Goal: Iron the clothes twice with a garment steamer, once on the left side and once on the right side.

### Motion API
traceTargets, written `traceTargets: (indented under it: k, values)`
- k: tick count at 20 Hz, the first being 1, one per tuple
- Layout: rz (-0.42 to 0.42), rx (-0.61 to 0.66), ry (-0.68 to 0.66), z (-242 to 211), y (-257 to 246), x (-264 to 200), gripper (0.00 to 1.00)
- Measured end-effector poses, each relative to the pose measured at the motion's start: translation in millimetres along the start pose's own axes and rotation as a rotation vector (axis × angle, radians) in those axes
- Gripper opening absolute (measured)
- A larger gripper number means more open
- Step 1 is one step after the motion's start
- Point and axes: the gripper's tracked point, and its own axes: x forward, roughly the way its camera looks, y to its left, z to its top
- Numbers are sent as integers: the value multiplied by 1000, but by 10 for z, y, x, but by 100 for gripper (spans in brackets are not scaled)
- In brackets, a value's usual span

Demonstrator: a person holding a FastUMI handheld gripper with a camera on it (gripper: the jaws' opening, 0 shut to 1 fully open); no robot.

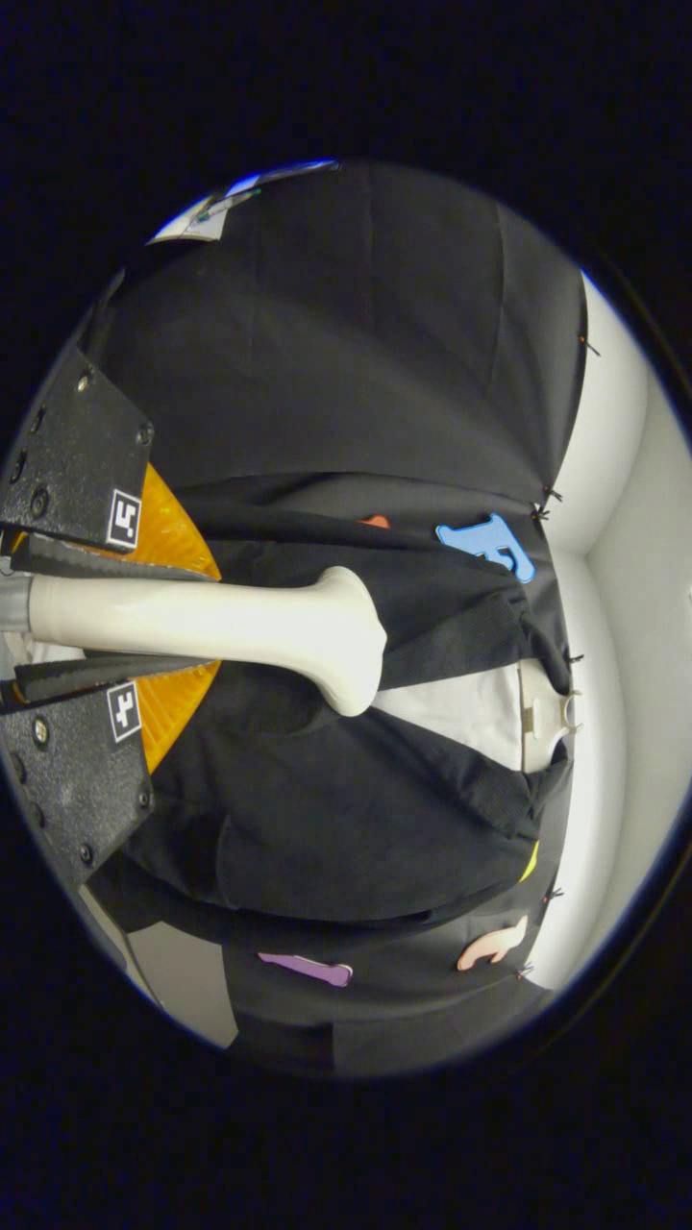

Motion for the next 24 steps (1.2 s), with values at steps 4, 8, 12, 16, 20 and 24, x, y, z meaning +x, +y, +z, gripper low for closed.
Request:
traceTargets:
  k: [4,8,12,16,20,24]
  values:
    - [-7,7,33,-150,14,-54,37]
    - [-10,15,86,-362,33,-56,37]
    - [-16,52,166,-579,32,-46,37]
    - [-12,53,215,-818,59,-143,37]
    - [2,54,265,-994,73,-152,37]
    - [25,77,330,-1257,120,-160,37]
